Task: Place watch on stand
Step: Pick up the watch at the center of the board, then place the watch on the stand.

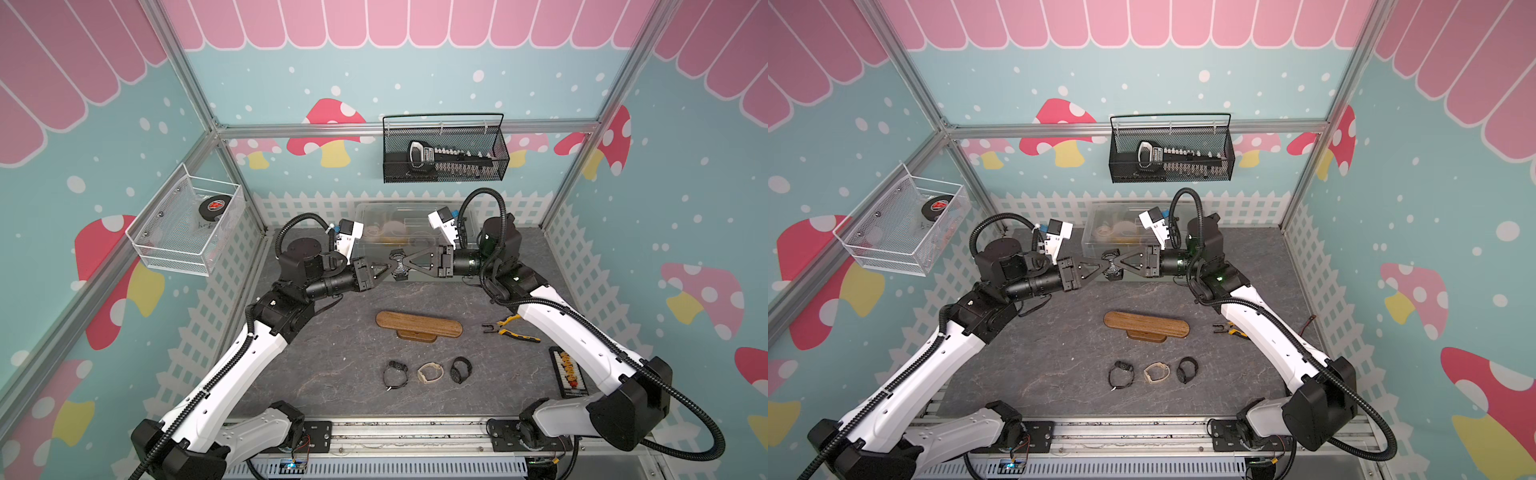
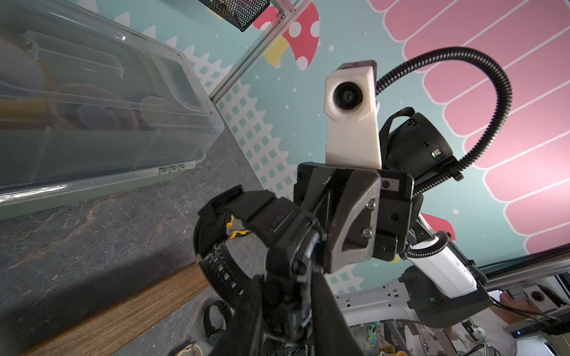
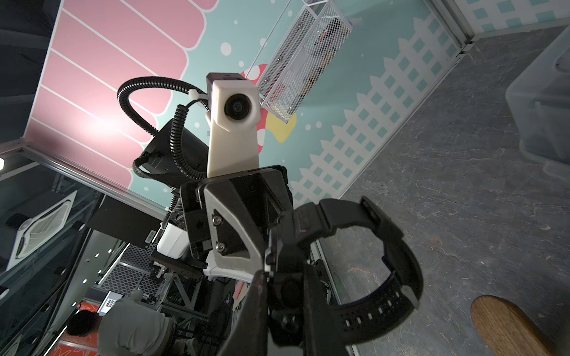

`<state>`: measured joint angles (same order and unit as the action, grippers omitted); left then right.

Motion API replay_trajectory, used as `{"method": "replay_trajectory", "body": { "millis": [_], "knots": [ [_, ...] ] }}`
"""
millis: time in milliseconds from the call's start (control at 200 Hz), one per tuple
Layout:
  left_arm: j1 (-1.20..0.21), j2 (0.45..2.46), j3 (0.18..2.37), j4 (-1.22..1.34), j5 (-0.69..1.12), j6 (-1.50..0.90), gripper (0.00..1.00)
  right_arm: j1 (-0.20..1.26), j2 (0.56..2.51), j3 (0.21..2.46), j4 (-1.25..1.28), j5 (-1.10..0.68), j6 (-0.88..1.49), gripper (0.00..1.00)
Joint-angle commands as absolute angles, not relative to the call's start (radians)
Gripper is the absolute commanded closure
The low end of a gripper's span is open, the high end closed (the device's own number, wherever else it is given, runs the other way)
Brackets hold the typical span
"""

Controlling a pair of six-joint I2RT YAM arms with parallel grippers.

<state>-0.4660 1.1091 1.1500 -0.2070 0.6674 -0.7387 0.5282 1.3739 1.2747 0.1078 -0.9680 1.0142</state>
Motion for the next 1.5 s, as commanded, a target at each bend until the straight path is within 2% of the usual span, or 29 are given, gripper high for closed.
{"method": "replay_trajectory", "body": {
  "millis": [0,85,130,326,431,511,717,1027,1499],
  "knots": [
    [-0.476,1.109,1.172,-0.167,0.704,-0.753,0.81,0.523,1.379,1.26,0.172,-0.974,1.051,1.0],
    [-0.476,1.108,1.172,-0.169,0.699,-0.753,0.88,0.523,1.375,1.256,0.166,-0.97,1.047,1.0],
    [-0.475,1.109,1.172,-0.173,0.692,-0.752,0.89,0.524,1.374,1.255,0.157,-0.965,1.039,0.97],
    [-0.472,1.111,1.164,-0.198,0.66,-0.736,0.95,0.523,1.355,1.261,0.011,-0.907,0.94,0.76],
    [-0.462,1.109,1.153,-0.198,0.659,-0.736,0.97,0.524,1.339,1.244,-0.024,-0.883,0.915,0.61],
    [-0.447,1.109,1.143,-0.199,0.666,-0.739,0.99,0.522,1.327,1.233,-0.058,-0.864,0.891,0.54],
    [-0.346,1.093,1.077,-0.22,0.679,-0.757,1.0,0.516,1.286,1.206,-0.195,-0.782,0.801,0.52],
    [-0.249,1.085,0.947,-0.207,0.723,-0.748,1.0,0.502,1.202,1.124,-0.509,-0.533,0.618,0.51],
    [-0.2,1.119,0.851,-0.199,0.75,-0.731,1.0,0.392,1.124,0.933,-0.592,-0.459,0.624,0.49]
  ]
}}
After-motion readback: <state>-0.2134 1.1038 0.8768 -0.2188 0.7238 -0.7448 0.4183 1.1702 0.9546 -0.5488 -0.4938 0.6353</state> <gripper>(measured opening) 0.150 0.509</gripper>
